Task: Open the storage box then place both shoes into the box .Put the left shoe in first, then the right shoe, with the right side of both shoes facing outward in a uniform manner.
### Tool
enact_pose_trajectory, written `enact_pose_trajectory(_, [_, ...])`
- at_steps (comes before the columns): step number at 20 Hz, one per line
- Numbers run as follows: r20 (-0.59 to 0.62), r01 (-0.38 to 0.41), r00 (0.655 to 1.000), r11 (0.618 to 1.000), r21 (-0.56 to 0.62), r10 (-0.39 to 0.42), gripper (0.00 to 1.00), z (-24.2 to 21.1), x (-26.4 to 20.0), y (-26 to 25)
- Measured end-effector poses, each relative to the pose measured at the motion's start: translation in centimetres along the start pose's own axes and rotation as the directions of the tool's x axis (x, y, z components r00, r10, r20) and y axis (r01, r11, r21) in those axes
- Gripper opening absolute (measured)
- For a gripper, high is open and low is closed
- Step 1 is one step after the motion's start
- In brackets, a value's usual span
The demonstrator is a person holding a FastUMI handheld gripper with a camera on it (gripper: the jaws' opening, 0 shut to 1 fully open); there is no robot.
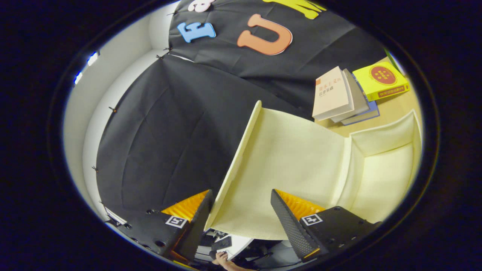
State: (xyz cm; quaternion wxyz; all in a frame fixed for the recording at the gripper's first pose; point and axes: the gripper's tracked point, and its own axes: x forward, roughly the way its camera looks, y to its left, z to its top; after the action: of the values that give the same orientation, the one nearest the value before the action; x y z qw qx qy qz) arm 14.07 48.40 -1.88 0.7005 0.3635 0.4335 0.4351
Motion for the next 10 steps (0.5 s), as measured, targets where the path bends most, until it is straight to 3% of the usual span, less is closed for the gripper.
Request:
enact_pose_trajectory(7, [0.036, 0.045, 0.998, 0.998, -0.036, -0.044, 0.95, 0.1, -2.3, -2.2])
enact_pose_trajectory(10, [0.061, 0.148, 0.987, 0.988, -0.042, -0.146, 0.95, 1.0, -4.5, -6.4])
